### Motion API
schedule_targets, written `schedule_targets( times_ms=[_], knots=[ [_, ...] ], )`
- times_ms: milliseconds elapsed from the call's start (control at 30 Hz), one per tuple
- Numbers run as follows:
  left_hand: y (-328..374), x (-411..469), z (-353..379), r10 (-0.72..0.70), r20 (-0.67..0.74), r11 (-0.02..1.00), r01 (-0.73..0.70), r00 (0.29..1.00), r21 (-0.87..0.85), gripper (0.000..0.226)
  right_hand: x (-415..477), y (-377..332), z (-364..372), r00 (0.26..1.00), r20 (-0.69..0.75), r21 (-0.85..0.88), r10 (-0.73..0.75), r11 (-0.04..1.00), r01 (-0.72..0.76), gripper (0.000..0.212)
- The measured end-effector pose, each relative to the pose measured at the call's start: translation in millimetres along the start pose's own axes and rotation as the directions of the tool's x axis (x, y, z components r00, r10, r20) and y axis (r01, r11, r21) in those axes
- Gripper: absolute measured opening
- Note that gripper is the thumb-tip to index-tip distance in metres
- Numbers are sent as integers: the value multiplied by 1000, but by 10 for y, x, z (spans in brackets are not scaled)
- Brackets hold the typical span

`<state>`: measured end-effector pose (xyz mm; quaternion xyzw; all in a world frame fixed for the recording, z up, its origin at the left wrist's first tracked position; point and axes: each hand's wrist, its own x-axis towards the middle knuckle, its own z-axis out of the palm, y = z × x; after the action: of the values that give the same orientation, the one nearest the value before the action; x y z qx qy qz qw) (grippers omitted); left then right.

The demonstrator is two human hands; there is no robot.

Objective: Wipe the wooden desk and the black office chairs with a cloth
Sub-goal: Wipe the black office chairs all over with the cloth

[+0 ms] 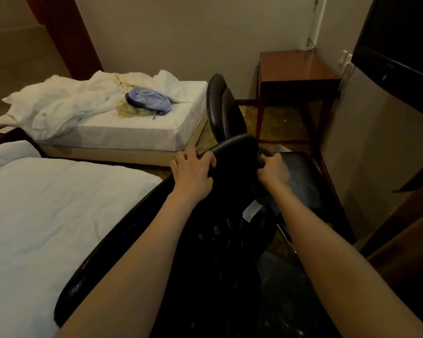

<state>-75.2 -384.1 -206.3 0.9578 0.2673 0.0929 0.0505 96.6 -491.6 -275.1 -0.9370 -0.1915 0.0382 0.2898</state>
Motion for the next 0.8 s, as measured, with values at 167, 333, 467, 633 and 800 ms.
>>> schedule_targets(
  times_ms=[167,333,467,633,800],
  knots=[
    [4,-23,-9,-6,-3,1000,6,1000,14,31,67,-78,-133,986,110,-71,124,991,-116,36],
    [53,-64,-21,15,5,999,-15,1000,34,30,56,190,-166,973,169,186,157,964,-188,40],
    [6,-53,-17,21,-12,999,-20,1000,50,30,-198,63,-35,996,-35,348,-83,933,90,55],
    [-28,-52,61,47,-78,992,-38,996,121,33,-780,15,399,943,-43,184,-330,925,332,67],
    [-27,-58,109,63,-97,983,-45,993,176,33,-1412,136,717,889,102,203,-447,884,421,69]
  ],
)
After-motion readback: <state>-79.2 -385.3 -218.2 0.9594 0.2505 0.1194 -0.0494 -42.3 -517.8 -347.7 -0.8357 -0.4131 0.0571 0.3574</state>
